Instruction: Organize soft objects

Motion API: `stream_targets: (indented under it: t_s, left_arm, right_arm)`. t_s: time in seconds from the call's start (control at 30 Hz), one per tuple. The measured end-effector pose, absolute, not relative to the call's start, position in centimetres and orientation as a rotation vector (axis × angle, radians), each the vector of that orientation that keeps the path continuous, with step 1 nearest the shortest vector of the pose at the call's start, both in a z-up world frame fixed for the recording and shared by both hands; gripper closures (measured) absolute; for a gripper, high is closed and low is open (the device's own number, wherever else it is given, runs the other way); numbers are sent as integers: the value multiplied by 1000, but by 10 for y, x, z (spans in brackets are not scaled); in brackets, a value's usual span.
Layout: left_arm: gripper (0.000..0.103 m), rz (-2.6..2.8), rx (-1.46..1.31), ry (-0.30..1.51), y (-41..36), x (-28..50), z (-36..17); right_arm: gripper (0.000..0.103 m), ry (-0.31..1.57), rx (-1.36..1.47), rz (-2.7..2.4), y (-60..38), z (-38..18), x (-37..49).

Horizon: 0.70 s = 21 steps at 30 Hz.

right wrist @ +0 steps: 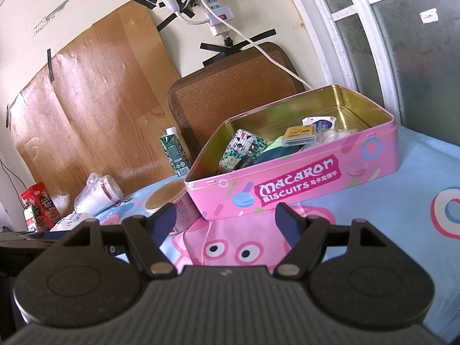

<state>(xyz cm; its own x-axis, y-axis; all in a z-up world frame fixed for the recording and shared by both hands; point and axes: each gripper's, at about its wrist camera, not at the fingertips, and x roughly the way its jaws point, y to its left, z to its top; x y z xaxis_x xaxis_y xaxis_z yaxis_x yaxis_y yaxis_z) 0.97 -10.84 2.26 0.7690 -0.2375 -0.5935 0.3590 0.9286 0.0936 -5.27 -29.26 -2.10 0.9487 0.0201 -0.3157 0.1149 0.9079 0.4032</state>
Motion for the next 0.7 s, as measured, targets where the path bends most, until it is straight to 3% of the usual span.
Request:
stream_targets:
  t_s: [0.7]
  left_arm:
    - [0,-345,210,622,-111,8,20]
  right_arm:
    - [25,322,436,-47,-295,-21,-52]
